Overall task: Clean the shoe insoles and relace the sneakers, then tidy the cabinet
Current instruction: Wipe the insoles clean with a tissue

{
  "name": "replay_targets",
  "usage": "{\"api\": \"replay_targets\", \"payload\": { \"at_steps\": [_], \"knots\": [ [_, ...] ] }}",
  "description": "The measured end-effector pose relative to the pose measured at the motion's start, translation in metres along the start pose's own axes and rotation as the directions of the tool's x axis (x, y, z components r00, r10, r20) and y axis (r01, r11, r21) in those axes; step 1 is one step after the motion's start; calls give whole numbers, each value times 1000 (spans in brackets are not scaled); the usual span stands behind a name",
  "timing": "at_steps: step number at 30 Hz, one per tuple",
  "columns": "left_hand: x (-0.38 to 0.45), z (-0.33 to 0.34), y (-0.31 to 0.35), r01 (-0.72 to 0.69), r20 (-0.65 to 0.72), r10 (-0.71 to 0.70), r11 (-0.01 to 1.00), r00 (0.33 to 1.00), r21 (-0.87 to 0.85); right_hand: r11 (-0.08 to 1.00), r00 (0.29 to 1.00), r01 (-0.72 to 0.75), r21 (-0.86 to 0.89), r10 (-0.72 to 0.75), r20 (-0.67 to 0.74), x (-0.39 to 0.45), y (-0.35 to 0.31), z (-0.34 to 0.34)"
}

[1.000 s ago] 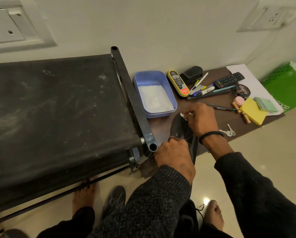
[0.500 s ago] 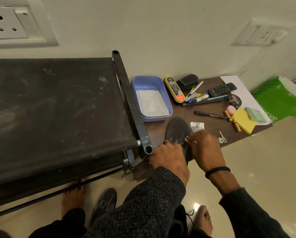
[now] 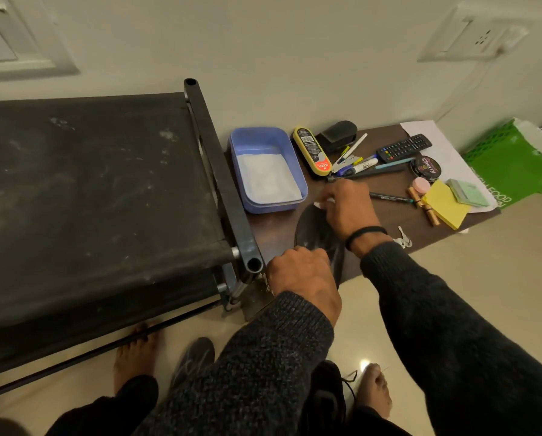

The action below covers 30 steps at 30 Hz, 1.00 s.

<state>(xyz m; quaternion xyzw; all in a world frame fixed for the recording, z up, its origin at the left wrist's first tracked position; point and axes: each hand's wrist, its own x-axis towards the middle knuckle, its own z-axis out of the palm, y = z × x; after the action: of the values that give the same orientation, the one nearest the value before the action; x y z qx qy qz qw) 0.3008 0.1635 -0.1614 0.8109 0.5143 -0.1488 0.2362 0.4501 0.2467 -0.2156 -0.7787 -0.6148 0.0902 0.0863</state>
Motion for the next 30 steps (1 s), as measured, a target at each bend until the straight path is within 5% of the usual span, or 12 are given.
{"api": "replay_targets", "payload": {
  "at_steps": [12,17,30],
  "knots": [
    [-14,-2,-16,-9,-49,2,987,999,-160,992,998,-58,111,60,-22,-108,11,3],
    [-14,-1,-16,-3,-55,-6,984,998,-175,991,999,24,129,-19,-41,-146,8,1],
    [-10,4,-19,33,-38,-43,976,998,-215,977,970,-165,135,185,-158,-72,23,19]
  ]
}}
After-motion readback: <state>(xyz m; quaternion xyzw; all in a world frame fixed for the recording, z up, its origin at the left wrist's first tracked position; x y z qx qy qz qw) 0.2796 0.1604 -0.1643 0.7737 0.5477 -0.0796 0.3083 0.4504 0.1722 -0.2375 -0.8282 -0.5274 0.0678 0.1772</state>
